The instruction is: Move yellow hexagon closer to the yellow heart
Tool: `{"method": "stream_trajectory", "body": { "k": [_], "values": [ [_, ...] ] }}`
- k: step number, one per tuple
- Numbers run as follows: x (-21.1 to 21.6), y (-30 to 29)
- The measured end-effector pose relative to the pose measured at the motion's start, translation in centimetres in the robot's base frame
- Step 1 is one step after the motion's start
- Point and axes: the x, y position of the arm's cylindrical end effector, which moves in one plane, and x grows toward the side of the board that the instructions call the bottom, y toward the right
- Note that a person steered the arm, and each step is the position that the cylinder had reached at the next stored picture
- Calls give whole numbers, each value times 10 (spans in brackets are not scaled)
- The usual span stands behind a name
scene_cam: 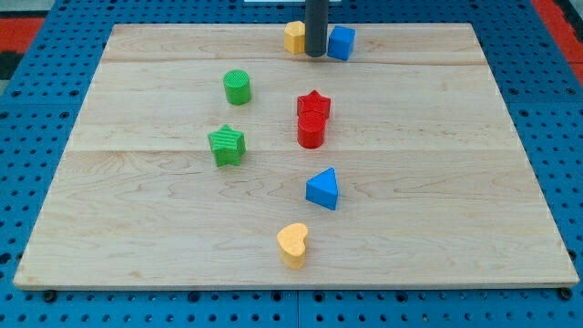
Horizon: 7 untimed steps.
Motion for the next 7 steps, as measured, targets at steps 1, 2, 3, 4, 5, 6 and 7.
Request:
{"method": "stream_trajectory", "body": {
  "k": [1,2,3,4,5,6,7],
  "values": [
    [-27,20],
    [-40,19],
    [-40,-6],
    [-32,-29],
    [-15,-61],
    [-15,-77],
    [-15,-97]
  ]
}}
